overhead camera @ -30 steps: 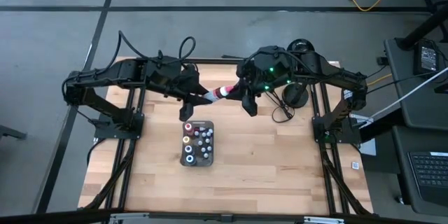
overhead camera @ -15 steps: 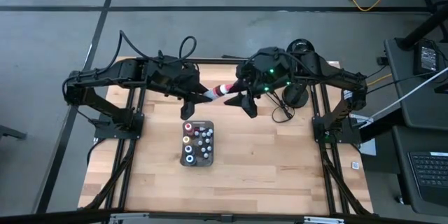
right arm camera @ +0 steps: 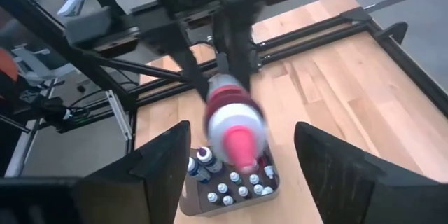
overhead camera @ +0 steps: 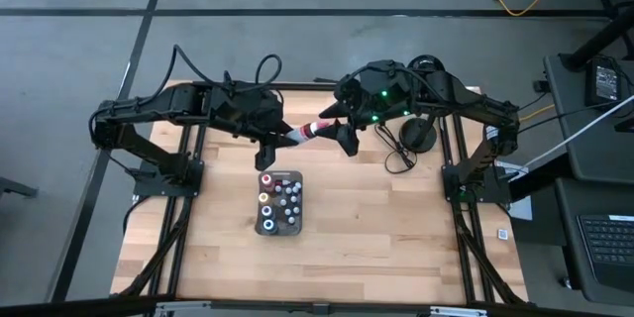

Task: Pick & Place food coloring
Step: Put the pink food coloring bottle into the bin

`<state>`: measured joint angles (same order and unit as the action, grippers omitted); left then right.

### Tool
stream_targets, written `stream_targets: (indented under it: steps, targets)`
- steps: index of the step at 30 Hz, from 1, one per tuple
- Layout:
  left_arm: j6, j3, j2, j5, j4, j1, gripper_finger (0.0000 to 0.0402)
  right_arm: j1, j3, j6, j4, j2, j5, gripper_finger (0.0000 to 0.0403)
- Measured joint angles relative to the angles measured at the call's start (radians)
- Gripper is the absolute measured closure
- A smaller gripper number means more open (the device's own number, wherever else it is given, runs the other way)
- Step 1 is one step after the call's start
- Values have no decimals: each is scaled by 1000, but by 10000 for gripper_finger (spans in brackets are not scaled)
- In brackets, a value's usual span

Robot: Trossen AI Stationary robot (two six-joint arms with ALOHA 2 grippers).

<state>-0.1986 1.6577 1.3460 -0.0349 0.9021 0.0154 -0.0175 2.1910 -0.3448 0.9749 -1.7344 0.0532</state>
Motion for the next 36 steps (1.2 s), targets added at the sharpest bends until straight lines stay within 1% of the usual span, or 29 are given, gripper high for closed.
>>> stream_targets:
  steps: [17, 21, 26, 31, 36]
  targets:
    - [0, 0, 0, 0, -7, 0, 302, 0, 0, 36, -24, -30, 20, 192]
    - [0, 0, 0, 1, -7, 0, 302, 0, 0, 40, -20, -30, 28, 220]
    - [-2, 0, -1, 2, -4, -1, 302, 0, 0, 58, -17, -30, 31, 278]
    - [-5, 0, -1, 0, -9, -1, 292, 0, 0, 61, -17, -25, 30, 280]
    - [-18, 0, -7, 7, -15, -1, 265, 0, 10, 58, -14, -21, 30, 280]
